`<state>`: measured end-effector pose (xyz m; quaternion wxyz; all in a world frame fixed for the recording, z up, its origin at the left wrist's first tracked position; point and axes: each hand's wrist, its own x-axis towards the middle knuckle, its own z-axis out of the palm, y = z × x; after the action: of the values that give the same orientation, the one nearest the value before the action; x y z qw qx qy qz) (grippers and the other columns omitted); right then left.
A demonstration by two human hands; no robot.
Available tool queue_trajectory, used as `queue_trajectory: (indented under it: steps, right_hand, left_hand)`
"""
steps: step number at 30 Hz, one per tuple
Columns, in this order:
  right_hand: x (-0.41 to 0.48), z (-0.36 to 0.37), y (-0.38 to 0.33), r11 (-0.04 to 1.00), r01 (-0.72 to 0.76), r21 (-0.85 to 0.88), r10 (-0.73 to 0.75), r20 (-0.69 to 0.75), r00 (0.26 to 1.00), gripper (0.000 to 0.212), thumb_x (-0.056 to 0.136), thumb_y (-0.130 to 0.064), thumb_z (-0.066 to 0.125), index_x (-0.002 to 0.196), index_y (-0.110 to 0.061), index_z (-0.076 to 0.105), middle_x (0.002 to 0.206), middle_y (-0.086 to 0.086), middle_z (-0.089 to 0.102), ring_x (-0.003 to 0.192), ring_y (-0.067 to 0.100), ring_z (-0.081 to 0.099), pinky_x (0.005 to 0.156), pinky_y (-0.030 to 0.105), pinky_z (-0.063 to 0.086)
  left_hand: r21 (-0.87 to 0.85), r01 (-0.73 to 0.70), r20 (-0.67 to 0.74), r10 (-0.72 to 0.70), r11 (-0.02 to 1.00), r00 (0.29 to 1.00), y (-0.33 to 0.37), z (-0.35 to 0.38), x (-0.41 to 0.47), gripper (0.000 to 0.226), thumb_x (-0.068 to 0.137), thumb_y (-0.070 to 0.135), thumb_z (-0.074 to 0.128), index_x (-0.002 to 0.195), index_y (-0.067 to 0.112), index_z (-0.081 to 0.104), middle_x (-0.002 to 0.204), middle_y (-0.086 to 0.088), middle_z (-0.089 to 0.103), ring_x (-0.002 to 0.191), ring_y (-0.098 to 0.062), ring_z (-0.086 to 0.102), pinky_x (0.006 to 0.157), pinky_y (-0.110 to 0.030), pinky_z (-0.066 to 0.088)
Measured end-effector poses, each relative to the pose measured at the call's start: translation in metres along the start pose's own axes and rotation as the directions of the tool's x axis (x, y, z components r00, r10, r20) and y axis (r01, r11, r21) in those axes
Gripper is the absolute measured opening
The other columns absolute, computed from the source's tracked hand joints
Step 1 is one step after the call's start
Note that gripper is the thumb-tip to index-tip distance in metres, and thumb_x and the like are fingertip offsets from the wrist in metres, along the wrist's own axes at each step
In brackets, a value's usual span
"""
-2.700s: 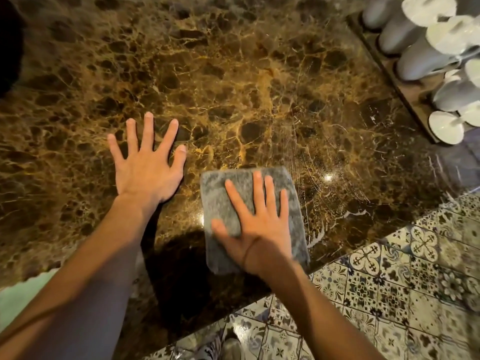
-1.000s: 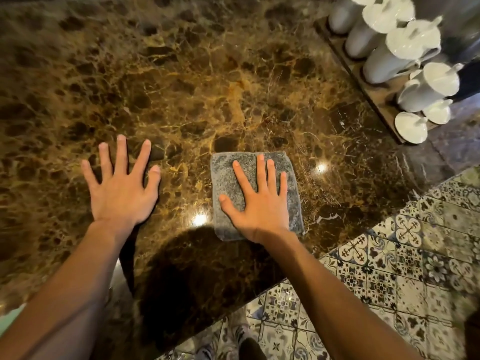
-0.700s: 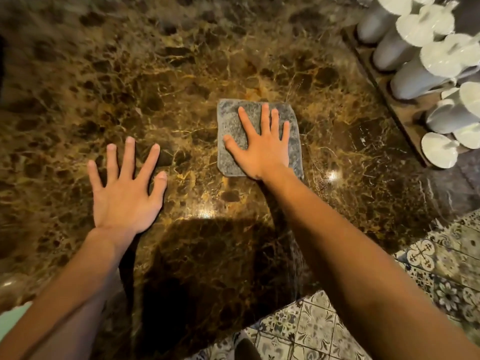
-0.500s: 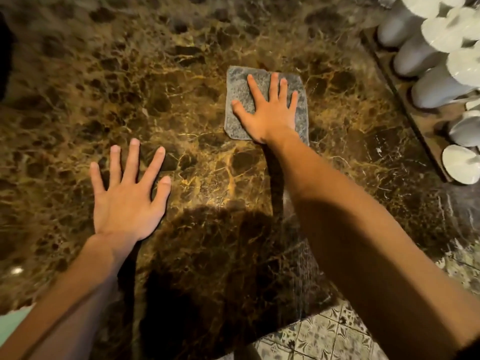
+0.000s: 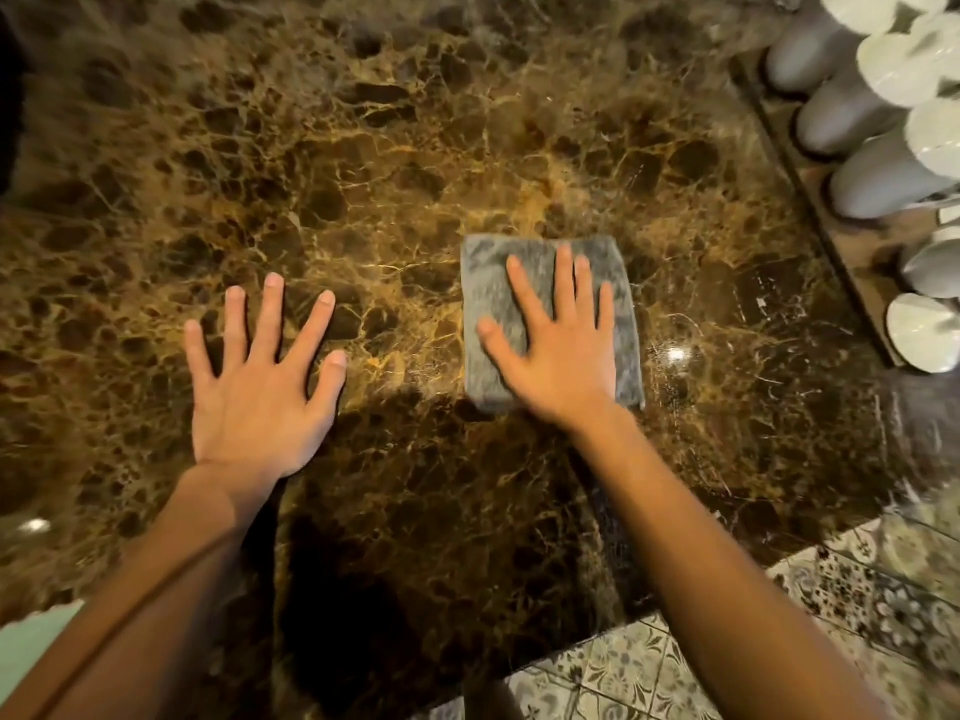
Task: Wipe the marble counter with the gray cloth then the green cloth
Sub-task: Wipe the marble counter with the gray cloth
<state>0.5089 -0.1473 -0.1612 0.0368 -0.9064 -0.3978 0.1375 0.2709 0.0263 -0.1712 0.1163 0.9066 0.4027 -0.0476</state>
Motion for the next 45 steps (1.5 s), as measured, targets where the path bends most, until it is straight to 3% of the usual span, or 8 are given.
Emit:
queue_trajectory:
  steps: [3, 7, 11, 18, 25, 30, 35, 45]
  right_hand:
    - [-0.081, 0.018, -0.004, 0.999, 0.05, -0.009, -0.05, -0.009, 0.999, 0.079, 0.098, -0.078, 0.026, 0.164, -0.042, 0.001, 0.172, 0.017, -0.01, 0.159, 0.034, -0.011, 0.127, 0.056, 0.0]
    - [-0.175, 0.039, -0.003, 1.0, 0.012, 0.002, -0.012, -0.005, 1.0, 0.075, 0.101, -0.072, 0.033, 0.165, -0.037, 0.015, 0.173, 0.018, -0.002, 0.159, 0.037, -0.004, 0.126, 0.061, 0.011]
    - [-0.201, 0.047, -0.002, 1.0, 0.009, -0.004, -0.009, -0.011, 1.0, 0.076, 0.1, -0.072, 0.038, 0.164, -0.038, 0.018, 0.173, 0.018, 0.005, 0.159, 0.038, 0.004, 0.124, 0.063, 0.017]
    - [-0.063, 0.015, 0.007, 0.998, -0.059, 0.002, 0.059, -0.007, 0.998, 0.078, 0.095, -0.081, 0.019, 0.162, -0.048, -0.004, 0.173, 0.014, -0.011, 0.159, 0.034, -0.012, 0.126, 0.058, -0.007]
    - [0.128, -0.036, 0.025, 0.989, -0.148, 0.024, 0.148, 0.006, 0.989, 0.082, 0.092, -0.085, 0.015, 0.163, -0.046, 0.001, 0.173, 0.013, -0.012, 0.159, 0.033, -0.014, 0.125, 0.06, -0.01]
    - [0.16, -0.045, 0.027, 0.984, -0.176, 0.024, 0.176, 0.012, 0.984, 0.083, 0.091, -0.086, 0.013, 0.163, -0.046, 0.003, 0.173, 0.014, -0.012, 0.159, 0.034, -0.014, 0.124, 0.06, -0.011]
    - [0.101, -0.032, 0.03, 0.997, -0.082, 0.003, 0.082, -0.03, 0.996, 0.08, 0.094, -0.083, 0.015, 0.164, -0.045, 0.004, 0.173, 0.012, -0.009, 0.159, 0.032, -0.011, 0.126, 0.056, -0.008]
    - [-0.15, 0.024, 0.025, 0.998, -0.054, -0.044, 0.055, 0.025, 0.998, 0.079, 0.099, -0.078, 0.022, 0.164, -0.041, 0.0, 0.172, 0.017, -0.01, 0.159, 0.033, -0.013, 0.127, 0.057, 0.004]
  left_hand:
    - [-0.002, 0.002, -0.013, -0.002, 1.0, 1.0, -0.004, -0.002, 0.001, 0.059, 0.102, 0.064, 0.01, 0.159, 0.05, 0.004, 0.172, 0.002, -0.005, 0.158, -0.03, -0.007, 0.123, -0.063, -0.004]
    - [0.0, -0.009, -0.013, 0.009, 1.0, 1.0, -0.004, -0.002, 0.0, 0.06, 0.101, 0.064, 0.01, 0.159, 0.048, 0.006, 0.172, 0.001, -0.002, 0.158, -0.031, -0.005, 0.123, -0.064, -0.002]
    - [0.016, -0.009, -0.019, 0.009, 1.0, 1.0, -0.004, 0.0, 0.0, 0.06, 0.102, 0.063, 0.012, 0.159, 0.048, 0.007, 0.172, 0.0, -0.002, 0.158, -0.032, -0.004, 0.122, -0.064, -0.002]
    - [0.006, -0.001, -0.018, 0.002, 1.0, 1.0, -0.003, -0.001, 0.0, 0.061, 0.101, 0.064, 0.012, 0.159, 0.048, 0.008, 0.172, -0.001, 0.0, 0.158, -0.032, -0.004, 0.122, -0.064, -0.002]
    - [0.0, 0.001, -0.017, -0.001, 1.0, 1.0, -0.004, 0.0, 0.0, 0.06, 0.1, 0.065, 0.012, 0.158, 0.051, 0.004, 0.172, 0.002, -0.002, 0.158, -0.029, -0.006, 0.122, -0.063, -0.004]
    - [-0.001, -0.003, -0.033, 0.003, 1.0, 0.999, -0.003, 0.001, 0.002, 0.06, 0.101, 0.063, 0.015, 0.159, 0.05, 0.006, 0.172, 0.001, -0.001, 0.158, -0.03, -0.005, 0.122, -0.064, -0.003]
    - [-0.002, -0.001, -0.024, 0.001, 1.0, 1.0, -0.004, 0.001, 0.001, 0.06, 0.101, 0.064, 0.013, 0.159, 0.05, 0.006, 0.172, 0.001, -0.002, 0.157, -0.03, -0.005, 0.122, -0.063, -0.004]
    - [0.005, 0.002, -0.004, -0.002, 1.0, 1.0, -0.004, 0.0, 0.001, 0.06, 0.1, 0.067, 0.01, 0.158, 0.051, 0.004, 0.172, 0.001, -0.002, 0.157, -0.031, -0.005, 0.121, -0.063, -0.006]
